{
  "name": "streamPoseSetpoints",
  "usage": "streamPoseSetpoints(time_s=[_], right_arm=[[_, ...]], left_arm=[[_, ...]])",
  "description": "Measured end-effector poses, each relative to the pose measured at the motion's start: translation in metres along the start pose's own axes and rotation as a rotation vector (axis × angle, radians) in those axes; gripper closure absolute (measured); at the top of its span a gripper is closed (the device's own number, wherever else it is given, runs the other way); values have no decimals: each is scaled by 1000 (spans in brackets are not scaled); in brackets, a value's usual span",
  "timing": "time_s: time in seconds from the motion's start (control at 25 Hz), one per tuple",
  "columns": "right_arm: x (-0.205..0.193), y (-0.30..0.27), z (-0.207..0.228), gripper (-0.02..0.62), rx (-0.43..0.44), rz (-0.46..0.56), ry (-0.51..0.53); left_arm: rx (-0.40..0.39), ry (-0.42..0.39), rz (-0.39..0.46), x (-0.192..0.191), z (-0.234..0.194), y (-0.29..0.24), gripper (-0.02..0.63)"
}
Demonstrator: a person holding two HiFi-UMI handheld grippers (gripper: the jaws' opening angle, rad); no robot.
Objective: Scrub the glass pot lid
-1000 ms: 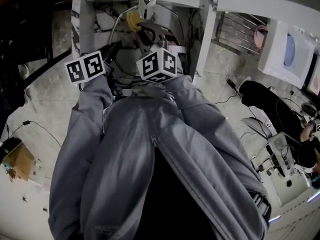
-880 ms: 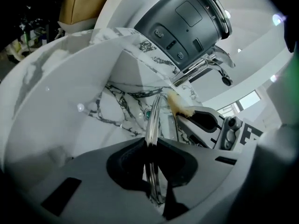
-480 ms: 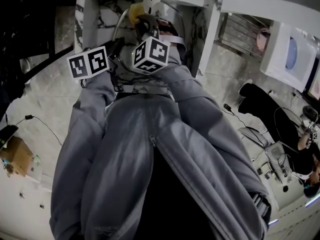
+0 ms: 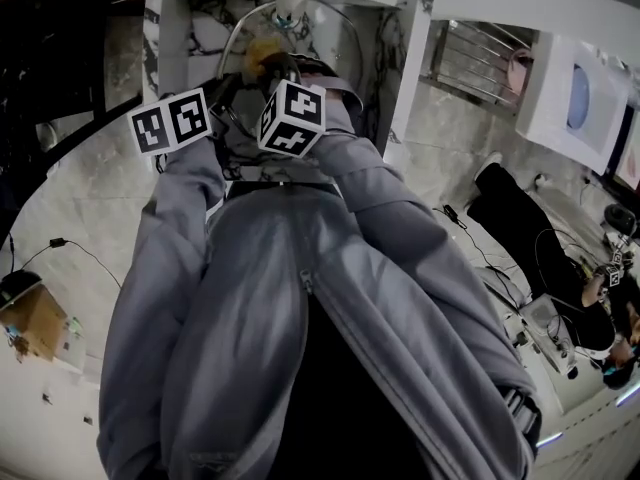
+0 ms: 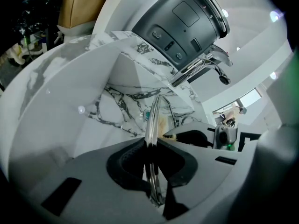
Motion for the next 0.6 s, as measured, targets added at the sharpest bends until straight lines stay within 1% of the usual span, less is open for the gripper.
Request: streamPoseSetpoints(time_s=[0.24, 0.36, 0.44, 0.6], right_arm=[[-5, 9, -37, 545, 89, 16, -23], [-6, 17, -52, 545, 147, 19, -31], [-5, 22, -63, 545, 206, 20, -33], [-5, 31, -91, 545, 378, 5, -32]], left_arm=[[0, 3, 9, -1, -1, -1, 554], [-4, 1, 12, -1, 1, 0, 554], [-4, -2, 13, -2, 0, 1, 554], [13, -13, 16, -2, -4, 3, 554]])
Point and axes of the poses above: the fingertips, and each gripper's own axes: y backward along the fingers, z to its right, x out of its top, the point moved 1 cm from there along y, backward along the fingers, and after that the axes turned 6 degrees about -x, right-handed, at the moved point
